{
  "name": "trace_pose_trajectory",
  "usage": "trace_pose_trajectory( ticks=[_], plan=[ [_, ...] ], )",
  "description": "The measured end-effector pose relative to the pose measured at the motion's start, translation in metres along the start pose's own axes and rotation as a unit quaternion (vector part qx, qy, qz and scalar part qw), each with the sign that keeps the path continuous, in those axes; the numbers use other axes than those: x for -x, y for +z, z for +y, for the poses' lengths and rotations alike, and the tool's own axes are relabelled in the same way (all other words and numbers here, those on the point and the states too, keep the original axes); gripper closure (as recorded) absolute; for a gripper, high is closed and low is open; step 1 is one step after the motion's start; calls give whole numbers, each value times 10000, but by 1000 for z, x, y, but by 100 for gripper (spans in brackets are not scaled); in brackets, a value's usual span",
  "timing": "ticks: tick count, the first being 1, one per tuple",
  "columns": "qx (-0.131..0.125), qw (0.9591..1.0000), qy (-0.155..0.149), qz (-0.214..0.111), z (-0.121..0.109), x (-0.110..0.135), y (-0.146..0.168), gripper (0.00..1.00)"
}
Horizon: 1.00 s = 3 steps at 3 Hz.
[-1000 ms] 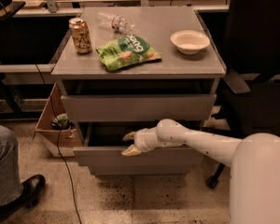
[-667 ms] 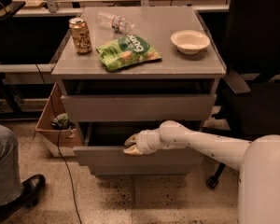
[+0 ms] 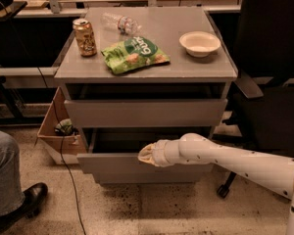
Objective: Close middle drawer
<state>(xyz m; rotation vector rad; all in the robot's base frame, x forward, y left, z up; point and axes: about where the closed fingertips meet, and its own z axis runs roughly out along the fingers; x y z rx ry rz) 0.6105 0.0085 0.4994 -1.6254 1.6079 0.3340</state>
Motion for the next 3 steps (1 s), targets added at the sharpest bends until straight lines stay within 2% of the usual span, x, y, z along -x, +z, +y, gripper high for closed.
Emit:
trace_pose_trajectory(
  ticks=[1,2,3],
  plan=[
    [17,9998,206,40,15,-17,1,100],
    [3,9994,342,63,32,-61,26,100],
    [2,9994,343,62,32,-61,26,100]
  ],
)
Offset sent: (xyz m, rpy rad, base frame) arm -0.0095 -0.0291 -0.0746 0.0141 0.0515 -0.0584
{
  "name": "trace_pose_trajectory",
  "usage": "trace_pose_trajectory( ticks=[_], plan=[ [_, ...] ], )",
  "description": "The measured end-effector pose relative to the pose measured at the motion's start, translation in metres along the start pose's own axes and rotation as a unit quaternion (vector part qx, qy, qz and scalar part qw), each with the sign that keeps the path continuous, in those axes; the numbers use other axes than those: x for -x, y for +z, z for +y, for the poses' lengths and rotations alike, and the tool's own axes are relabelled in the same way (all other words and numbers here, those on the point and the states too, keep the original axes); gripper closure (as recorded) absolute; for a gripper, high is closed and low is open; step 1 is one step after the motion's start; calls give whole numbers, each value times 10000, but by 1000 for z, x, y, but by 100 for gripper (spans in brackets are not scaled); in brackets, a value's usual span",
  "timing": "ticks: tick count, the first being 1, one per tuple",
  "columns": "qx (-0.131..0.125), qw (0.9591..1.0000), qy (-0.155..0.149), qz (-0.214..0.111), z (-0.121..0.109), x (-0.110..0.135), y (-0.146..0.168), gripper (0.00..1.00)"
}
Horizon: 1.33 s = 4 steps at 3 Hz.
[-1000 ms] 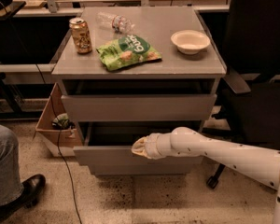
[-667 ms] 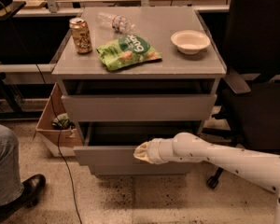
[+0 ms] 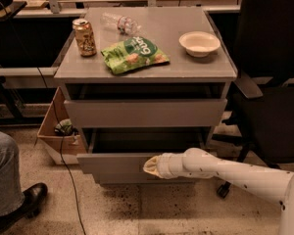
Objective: Close middle drawer
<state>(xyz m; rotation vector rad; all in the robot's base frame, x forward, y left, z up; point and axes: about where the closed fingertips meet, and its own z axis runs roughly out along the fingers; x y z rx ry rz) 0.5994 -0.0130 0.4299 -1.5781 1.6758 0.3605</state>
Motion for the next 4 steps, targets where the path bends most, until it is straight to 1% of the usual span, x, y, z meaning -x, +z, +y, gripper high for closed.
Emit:
trace_pose_trajectory(
  ticks=[1,2,3,4],
  plan=[
    [-147,9997,28,-175,-5,-1,15,100],
    [-317,9991,-3,-296,-16,-5,31,100],
    [-416,9982,-131,-421,-32,-2,47,100],
    [-478,9969,-281,-562,-47,7,66,100]
  ],
)
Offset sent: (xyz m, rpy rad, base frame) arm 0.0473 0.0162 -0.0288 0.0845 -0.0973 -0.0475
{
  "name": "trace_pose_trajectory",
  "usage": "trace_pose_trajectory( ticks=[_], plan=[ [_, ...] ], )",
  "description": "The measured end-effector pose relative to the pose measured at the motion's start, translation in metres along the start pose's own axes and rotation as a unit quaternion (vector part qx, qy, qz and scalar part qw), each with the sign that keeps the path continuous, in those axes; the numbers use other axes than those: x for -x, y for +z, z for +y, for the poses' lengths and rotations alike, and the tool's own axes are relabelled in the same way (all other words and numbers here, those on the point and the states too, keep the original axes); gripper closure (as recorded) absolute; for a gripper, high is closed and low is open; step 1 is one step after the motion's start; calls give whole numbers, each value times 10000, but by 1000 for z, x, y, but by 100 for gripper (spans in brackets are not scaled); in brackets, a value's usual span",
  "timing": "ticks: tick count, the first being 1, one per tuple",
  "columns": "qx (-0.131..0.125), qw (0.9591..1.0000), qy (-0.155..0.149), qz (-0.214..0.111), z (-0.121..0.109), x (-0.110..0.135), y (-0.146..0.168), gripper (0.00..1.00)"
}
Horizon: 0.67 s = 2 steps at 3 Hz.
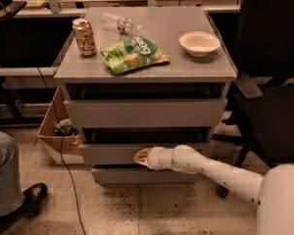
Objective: Close middle drawer
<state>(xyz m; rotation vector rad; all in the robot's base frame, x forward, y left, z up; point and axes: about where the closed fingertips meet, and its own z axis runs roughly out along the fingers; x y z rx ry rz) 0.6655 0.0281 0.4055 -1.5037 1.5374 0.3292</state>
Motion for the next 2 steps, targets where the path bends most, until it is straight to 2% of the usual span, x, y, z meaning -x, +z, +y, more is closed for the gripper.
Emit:
trace_pose_trajectory(
  ticks=[1,2],
  plan=[
    [-121,9991,-273,-290,-25,20,33,100],
    [-140,9991,-274,-288,-25,20,32,100]
  ],
)
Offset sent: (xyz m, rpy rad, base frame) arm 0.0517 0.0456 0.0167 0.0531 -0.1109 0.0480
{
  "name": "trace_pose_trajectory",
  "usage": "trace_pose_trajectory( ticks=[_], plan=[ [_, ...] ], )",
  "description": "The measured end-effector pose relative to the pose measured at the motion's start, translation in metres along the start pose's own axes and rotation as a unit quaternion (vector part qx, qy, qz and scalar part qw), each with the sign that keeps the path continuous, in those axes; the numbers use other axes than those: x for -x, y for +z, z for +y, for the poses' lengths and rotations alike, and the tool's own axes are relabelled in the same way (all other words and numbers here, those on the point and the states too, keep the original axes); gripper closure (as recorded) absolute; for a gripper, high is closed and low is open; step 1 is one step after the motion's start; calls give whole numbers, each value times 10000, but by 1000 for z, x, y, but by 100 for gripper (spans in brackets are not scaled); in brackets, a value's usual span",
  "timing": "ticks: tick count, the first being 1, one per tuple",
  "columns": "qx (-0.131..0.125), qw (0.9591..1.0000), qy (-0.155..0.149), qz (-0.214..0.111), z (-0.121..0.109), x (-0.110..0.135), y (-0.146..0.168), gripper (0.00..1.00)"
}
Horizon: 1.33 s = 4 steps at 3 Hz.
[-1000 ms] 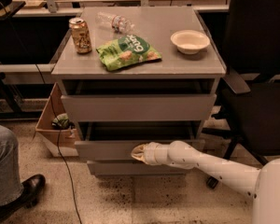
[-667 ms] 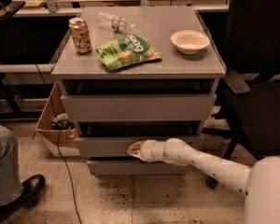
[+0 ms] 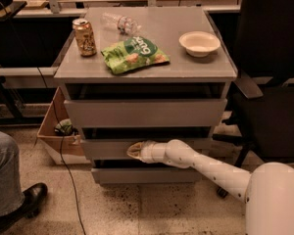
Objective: Close middle drawer
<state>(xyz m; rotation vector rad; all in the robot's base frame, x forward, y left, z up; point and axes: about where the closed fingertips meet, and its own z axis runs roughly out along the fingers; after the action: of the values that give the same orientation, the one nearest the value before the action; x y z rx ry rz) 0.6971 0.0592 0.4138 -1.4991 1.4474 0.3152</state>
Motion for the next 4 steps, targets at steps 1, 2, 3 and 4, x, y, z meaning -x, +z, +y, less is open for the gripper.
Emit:
trace_pose_trajectory(
  ticks=[1,2,3,4],
  plan=[
    [-46,9998,182,112,8,-15,-38,100],
    [-88,9984,483,292,22,-32,-111,100],
    [-246,9964,649,487,28,-34,-185,100],
    [-525,9952,598,563,19,-18,-256,100]
  ],
)
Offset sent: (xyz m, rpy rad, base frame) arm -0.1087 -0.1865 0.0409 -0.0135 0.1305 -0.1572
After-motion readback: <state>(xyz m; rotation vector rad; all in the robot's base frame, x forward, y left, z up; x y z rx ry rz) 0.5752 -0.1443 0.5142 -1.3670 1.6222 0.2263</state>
